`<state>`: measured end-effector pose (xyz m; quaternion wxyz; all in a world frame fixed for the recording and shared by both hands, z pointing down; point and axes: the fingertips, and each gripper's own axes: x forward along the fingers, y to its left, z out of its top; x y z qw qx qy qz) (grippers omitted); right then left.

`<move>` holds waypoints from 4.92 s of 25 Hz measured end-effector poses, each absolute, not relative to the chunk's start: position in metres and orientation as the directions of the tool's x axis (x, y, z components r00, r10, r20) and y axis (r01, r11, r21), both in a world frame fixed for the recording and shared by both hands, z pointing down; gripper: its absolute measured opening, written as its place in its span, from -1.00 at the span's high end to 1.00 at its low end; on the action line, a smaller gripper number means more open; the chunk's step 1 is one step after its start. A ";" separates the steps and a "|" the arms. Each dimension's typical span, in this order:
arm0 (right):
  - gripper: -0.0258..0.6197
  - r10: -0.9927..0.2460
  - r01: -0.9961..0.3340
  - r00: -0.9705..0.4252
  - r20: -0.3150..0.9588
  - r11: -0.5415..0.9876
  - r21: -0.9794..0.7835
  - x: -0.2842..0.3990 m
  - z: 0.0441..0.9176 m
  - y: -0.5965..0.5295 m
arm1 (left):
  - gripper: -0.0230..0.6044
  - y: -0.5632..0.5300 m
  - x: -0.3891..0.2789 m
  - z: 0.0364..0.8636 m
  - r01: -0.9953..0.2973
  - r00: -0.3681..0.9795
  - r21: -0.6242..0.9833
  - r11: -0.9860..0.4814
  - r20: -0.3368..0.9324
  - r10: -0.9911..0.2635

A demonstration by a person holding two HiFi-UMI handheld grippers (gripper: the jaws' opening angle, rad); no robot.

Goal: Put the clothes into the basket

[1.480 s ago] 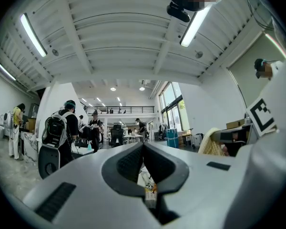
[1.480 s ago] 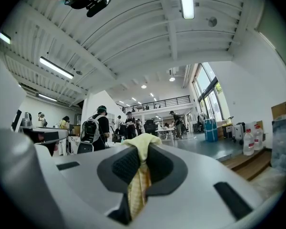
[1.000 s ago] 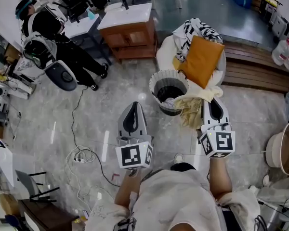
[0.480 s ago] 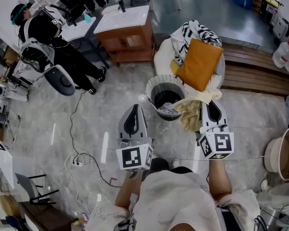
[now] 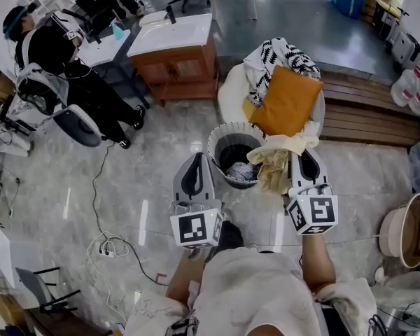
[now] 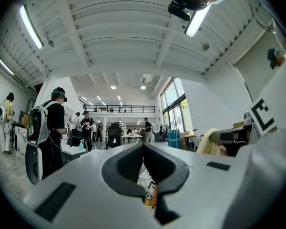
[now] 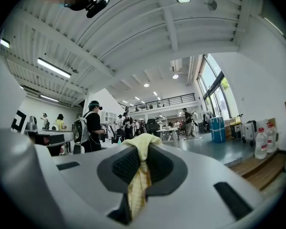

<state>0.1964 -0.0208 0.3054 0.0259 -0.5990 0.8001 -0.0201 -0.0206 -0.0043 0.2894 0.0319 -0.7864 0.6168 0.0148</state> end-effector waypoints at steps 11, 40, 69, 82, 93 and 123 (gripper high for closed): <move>0.88 -0.970 -0.969 -0.243 0.007 0.243 -0.046 0.132 0.299 -0.124 | 0.91 -0.117 -0.083 0.288 -0.960 0.279 -0.016 -0.278 -0.048 -0.959; 0.88 -0.905 -0.948 -0.307 0.295 0.319 -0.010 0.052 0.428 -0.254 | 0.91 -0.233 -0.128 0.400 -0.956 0.290 -0.011 -0.292 0.082 -0.954; 0.88 -0.526 -0.856 -0.391 0.755 0.509 -0.089 0.062 0.724 -0.310 | 0.91 -0.258 -0.108 0.454 -0.998 0.049 -0.018 -0.054 0.219 -0.974; 0.88 -0.383 -0.860 -0.315 0.868 0.501 -0.091 0.064 0.803 -0.310 | 0.91 -0.248 -0.114 0.457 -1.000 0.006 -0.021 -0.011 0.236 -0.972; 0.47 -0.342 -0.895 -0.286 0.895 0.428 -0.123 0.073 0.814 -0.298 | 0.91 -0.252 -0.115 0.463 -0.999 0.028 -0.009 -0.031 0.247 -0.969; 0.53 -0.644 -0.930 -0.353 0.679 0.318 -0.182 0.082 0.646 -0.248 | 0.91 -0.268 -0.077 0.455 -0.962 0.270 0.014 -0.273 0.194 -0.943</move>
